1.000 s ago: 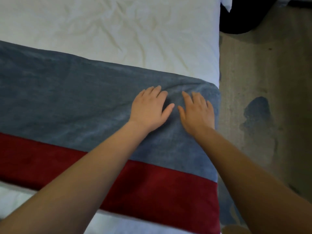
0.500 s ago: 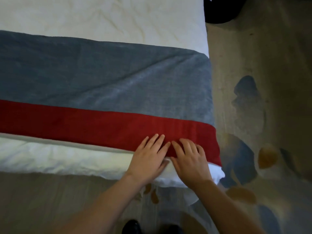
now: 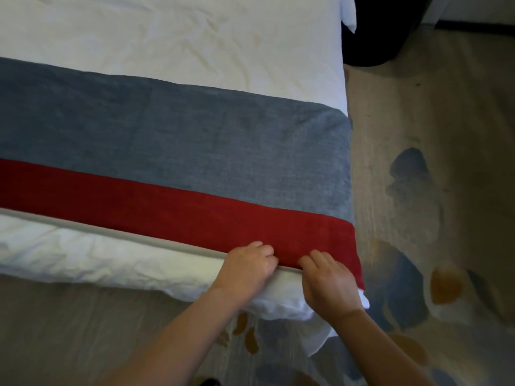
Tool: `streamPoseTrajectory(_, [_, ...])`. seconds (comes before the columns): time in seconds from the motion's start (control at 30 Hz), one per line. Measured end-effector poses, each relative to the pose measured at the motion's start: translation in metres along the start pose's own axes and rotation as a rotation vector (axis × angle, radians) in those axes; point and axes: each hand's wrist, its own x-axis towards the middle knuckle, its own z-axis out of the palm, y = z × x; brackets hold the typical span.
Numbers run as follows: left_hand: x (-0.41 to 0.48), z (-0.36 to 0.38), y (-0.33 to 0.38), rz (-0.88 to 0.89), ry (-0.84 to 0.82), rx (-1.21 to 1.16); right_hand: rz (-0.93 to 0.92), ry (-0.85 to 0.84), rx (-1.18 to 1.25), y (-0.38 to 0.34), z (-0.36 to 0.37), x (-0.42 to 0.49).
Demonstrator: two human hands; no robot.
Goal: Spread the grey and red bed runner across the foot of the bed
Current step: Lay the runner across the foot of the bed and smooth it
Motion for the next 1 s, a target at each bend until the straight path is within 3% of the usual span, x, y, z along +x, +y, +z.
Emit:
streamPoseTrajectory(0.13, [-0.009,-0.003,-0.010,-0.075,0.023,-0.090,-0.016,-0.021,-0.027,0.006,0.001,-0.002])
streamPoseTrajectory(0.27, [-0.025,-0.005,-0.007,0.008,-0.097,-0.002,0.043,-0.128,-0.014,-0.007,-0.009,0.005])
streamPoseTrajectory(0.43, [-0.039,-0.023,-0.046,-0.055,0.133,-0.168,-0.056,-0.185,-0.035,-0.038,-0.022,0.040])
streamPoseTrajectory(0.53, [-0.055,-0.039,-0.098,-0.160,0.161,-0.126,-0.097,-0.196,-0.026,-0.088,-0.023,0.082])
streamPoseTrajectory(0.77, [-0.115,-0.054,-0.244,-0.330,0.026,-0.107,-0.143,-0.236,0.077,-0.244,0.007,0.169])
streamPoseTrajectory(1.0, [-0.185,-0.030,-0.357,-0.213,-0.196,-0.089,-0.066,-0.398,0.011,-0.338,0.057,0.204])
